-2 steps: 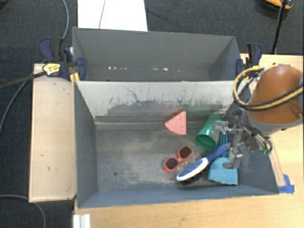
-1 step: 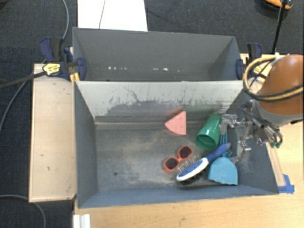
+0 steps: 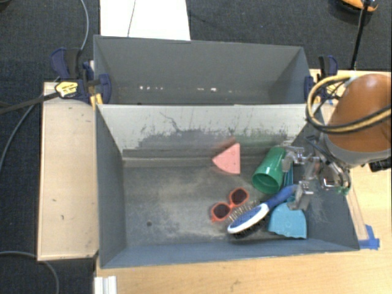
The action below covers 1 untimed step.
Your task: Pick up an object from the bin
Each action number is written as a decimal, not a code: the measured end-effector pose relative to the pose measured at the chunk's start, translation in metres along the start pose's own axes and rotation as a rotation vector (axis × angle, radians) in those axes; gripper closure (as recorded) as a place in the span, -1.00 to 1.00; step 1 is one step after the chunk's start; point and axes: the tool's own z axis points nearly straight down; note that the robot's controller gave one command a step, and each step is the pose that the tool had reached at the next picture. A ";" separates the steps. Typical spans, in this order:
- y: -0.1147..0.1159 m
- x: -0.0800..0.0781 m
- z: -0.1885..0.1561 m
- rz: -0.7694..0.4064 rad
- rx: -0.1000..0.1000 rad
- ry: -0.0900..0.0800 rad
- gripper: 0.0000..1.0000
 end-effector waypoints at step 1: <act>0.007 0.003 0.010 -0.009 -0.002 0.004 -1.00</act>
Offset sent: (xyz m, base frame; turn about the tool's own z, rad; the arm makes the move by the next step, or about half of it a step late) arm -0.0163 -0.0139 0.0718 -0.1969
